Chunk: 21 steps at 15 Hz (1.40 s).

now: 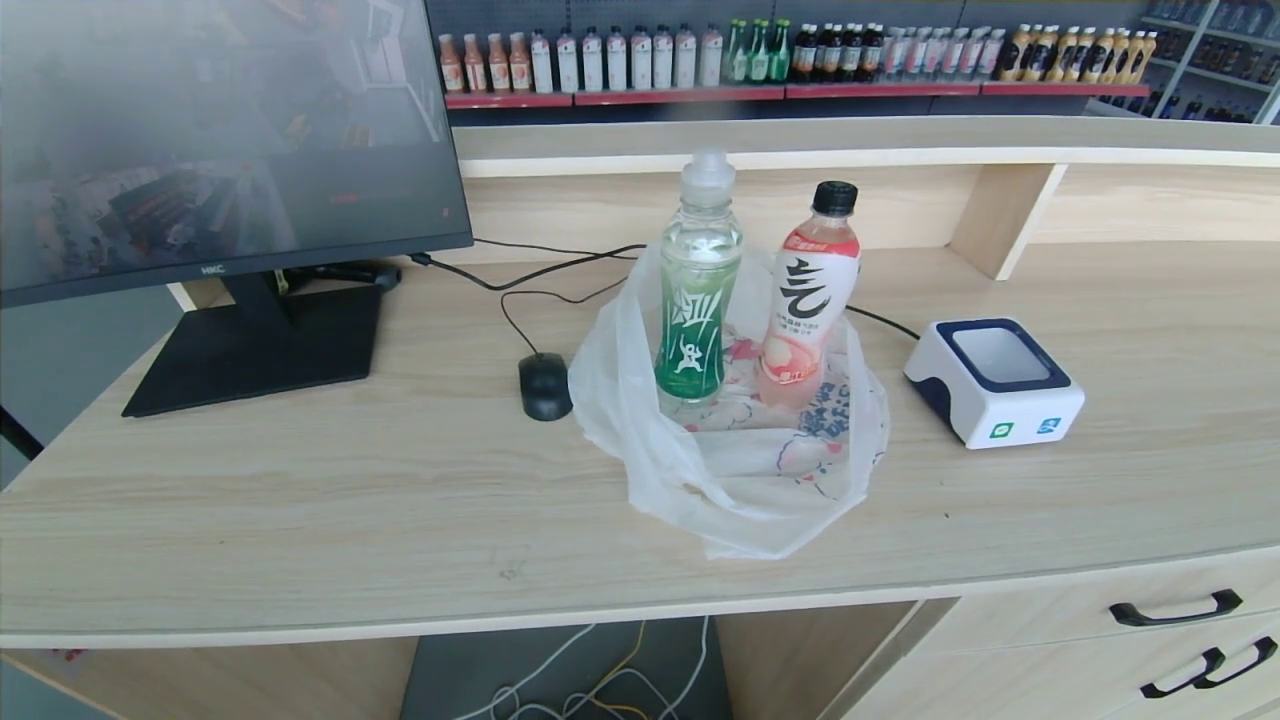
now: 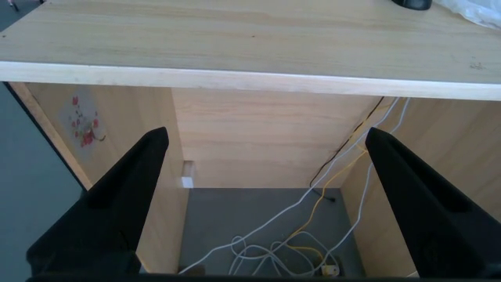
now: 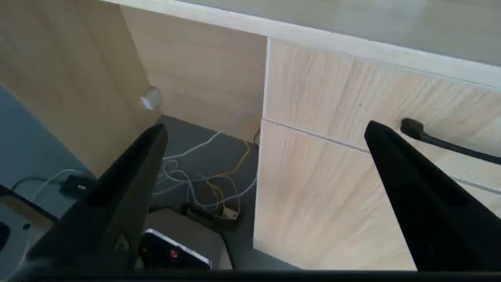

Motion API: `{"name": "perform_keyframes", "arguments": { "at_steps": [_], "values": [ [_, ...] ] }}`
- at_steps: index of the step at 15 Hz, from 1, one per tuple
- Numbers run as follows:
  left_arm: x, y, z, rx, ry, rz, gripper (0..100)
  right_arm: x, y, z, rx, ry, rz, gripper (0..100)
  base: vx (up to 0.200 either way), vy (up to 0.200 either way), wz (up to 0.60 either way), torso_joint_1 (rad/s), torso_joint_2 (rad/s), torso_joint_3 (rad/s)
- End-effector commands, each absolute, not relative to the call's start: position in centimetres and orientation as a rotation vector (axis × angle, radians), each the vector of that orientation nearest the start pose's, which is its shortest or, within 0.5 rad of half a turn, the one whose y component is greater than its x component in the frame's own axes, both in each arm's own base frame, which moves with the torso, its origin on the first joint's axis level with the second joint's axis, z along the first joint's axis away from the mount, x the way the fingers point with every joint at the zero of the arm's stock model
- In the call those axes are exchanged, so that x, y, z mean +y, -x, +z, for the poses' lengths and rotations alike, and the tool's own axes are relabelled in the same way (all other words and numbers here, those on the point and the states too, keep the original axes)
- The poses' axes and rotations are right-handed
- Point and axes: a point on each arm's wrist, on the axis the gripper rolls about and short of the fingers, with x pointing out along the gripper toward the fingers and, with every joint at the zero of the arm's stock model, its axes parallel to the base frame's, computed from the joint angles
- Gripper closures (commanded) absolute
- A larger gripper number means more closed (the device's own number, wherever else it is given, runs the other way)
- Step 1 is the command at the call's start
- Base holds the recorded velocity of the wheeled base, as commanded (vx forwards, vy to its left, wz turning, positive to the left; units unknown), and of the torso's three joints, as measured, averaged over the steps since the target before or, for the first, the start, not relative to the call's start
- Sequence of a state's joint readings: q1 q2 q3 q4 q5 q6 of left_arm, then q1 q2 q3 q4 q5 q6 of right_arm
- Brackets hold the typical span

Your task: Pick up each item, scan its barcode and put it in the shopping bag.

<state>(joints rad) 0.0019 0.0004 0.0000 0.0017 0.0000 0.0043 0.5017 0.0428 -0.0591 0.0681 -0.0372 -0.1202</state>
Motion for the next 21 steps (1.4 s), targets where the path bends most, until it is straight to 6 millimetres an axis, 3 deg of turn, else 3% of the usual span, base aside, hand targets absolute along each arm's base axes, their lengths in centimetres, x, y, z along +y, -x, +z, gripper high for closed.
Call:
{"name": "perform_keyframes", "arguments": {
  "at_steps": [1,4,9,12,18,21],
  "values": [
    [0.0,2.3,7.5,0.002,-0.005,0.003,0,-1.2,2.0,8.1,-0.013,0.146,0.498,0,0.0,0.0,0.0,0.0,0.0,0.0],
    [0.0,2.3,7.5,0.003,-0.003,0.003,0,-0.7,2.0,8.2,0.03,0.112,0.243,0,0.0,0.0,0.0,0.0,0.0,0.0],
    [0.0,2.3,7.5,0.002,-0.005,0.002,0,-0.6,1.6,8.3,0.078,0.078,0.167,0,0.0,0.0,0.0,0.0,0.0,0.0],
    [0.0,2.3,7.5,0.002,-0.005,0.003,0,-0.1,2.0,8.2,0.05,0.06,-0.091,0,0.0,0.0,0.0,0.0,0.0,0.0],
    [0.0,2.3,7.5,0.002,-0.003,0.002,0,-0.1,2.3,7.7,-0.013,-0.014,-0.06,0,0.0,0.0,0.0,0.0,0.0,0.0],
    [0.0,2.3,7.5,0.002,-0.003,0.003,0,-0.1,2.3,7.7,-0.014,-0.016,-0.06,0,-0.2,0.0,0.0,0.002,0.0,0.002]
  ]
}}
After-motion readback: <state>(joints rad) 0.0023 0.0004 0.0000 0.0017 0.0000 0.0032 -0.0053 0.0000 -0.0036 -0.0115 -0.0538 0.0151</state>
